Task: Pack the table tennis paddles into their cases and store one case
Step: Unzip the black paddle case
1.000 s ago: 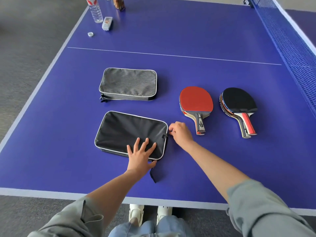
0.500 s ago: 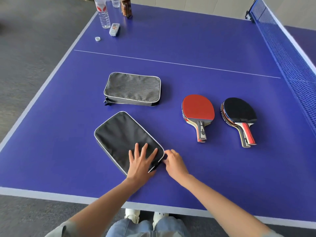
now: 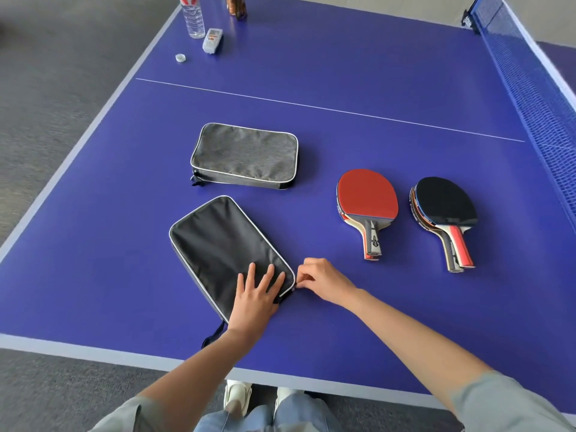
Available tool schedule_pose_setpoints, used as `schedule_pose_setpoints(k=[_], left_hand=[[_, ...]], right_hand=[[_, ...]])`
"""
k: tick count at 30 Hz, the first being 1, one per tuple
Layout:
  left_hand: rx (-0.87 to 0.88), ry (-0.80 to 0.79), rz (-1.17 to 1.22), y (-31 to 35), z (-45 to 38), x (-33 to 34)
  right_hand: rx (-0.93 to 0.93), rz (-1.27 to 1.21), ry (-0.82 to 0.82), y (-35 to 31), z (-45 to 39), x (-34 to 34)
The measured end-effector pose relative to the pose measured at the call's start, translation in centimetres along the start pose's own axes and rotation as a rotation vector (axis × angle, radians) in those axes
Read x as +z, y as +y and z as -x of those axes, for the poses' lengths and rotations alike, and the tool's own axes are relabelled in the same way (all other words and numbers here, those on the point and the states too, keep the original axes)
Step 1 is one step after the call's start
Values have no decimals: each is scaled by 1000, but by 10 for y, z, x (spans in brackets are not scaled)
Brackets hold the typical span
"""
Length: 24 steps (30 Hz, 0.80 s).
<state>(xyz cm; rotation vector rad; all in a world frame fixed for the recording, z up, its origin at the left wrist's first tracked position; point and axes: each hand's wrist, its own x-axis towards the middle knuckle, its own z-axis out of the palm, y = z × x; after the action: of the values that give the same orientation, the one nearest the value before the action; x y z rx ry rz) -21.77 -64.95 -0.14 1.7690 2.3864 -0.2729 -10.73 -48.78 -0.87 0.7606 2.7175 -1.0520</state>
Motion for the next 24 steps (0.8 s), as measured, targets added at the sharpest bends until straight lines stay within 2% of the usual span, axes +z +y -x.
schedule_pose_setpoints(k=[5, 11, 13, 15, 16, 18, 20, 24], left_hand=[[52, 49, -11, -6, -2, -4], [162, 79, 31, -29, 13, -9], [231, 80, 128, -44, 16, -5], [275, 18, 252, -66, 18, 7], [265, -34, 313, -78, 20, 10], [203, -17, 457, -93, 23, 18], [51, 17, 591, -92, 24, 18], [-225, 71, 602, -64, 6, 18]], right_hand=[[55, -94, 113, 15, -2, 5], [46, -146, 167, 6, -29, -1], [77, -208, 192, -2, -35, 0], [117, -269, 216, -12, -32, 8], [141, -303, 235, -18, -28, 15], [199, -386, 263, -27, -14, 28], [238, -456, 247, -36, 0, 39], [220, -528, 205, -55, 13, 52]])
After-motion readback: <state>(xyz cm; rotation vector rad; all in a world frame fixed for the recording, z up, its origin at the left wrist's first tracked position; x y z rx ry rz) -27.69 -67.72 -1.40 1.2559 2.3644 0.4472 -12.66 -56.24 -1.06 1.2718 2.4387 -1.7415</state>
